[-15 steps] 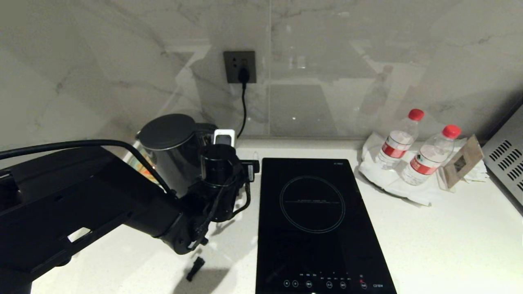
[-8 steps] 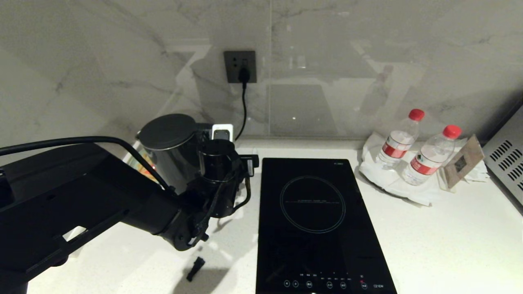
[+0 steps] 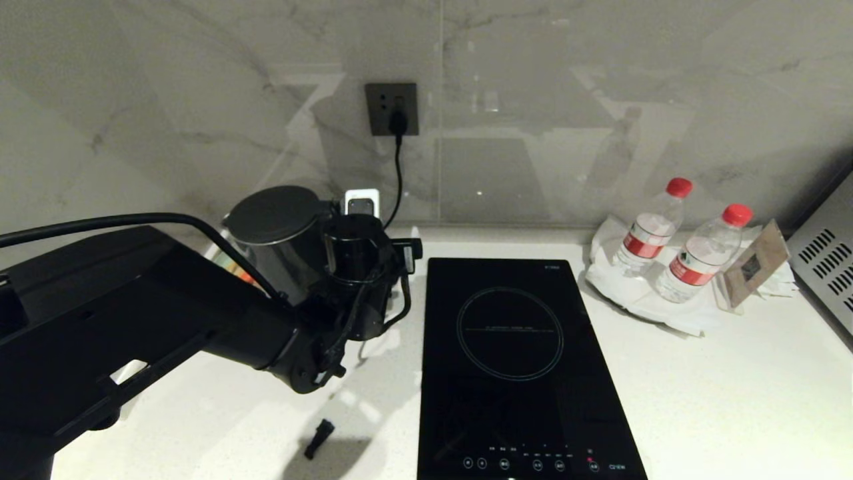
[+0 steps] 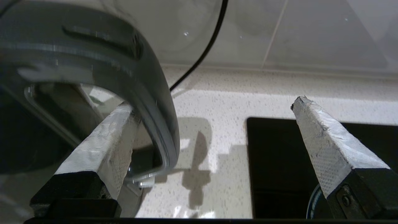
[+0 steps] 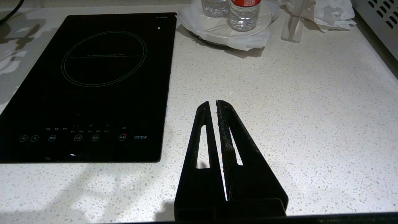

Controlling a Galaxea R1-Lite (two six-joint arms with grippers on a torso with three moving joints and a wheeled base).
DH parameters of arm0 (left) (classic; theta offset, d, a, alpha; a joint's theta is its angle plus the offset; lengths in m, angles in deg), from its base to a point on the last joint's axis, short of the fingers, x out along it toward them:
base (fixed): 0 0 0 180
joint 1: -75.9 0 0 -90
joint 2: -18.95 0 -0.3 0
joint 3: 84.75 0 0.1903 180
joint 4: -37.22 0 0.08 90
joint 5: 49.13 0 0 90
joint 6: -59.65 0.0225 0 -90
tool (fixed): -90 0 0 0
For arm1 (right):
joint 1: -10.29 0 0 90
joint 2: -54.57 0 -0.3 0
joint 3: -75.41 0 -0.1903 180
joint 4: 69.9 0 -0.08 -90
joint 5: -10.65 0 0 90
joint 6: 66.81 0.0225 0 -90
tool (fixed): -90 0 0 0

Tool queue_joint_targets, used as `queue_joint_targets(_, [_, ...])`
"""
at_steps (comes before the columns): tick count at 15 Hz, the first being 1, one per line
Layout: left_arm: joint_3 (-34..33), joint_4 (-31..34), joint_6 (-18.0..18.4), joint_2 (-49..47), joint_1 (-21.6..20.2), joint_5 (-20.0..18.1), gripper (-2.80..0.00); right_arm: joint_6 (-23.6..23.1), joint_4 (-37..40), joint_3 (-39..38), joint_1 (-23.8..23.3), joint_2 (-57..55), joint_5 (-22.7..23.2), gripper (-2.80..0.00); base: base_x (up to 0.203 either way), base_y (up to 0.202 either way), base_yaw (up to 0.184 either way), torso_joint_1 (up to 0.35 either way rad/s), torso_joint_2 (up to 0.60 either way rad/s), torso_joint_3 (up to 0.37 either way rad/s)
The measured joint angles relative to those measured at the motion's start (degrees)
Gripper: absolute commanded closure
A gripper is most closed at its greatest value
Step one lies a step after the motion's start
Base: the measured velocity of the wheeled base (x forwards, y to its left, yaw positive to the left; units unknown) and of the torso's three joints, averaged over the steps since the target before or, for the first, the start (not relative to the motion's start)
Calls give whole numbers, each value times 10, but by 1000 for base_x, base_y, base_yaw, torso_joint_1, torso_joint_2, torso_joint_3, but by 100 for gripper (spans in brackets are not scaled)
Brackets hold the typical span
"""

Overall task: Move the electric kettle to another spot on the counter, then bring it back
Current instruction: Pick up the kettle

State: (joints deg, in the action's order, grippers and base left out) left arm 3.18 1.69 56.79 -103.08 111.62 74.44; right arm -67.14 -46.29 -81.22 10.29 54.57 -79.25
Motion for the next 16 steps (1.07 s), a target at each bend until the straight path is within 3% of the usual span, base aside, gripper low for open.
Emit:
queue_joint_targets(7, [71, 25, 0, -46, -16, -1, -280, 0, 0, 0, 0, 0, 0, 0, 0, 0, 0, 0, 0, 0])
queue_joint_targets(16, [104, 30, 12, -57, -20, 0, -280, 0, 0, 0, 0, 0, 0, 0, 0, 0, 0, 0, 0, 0])
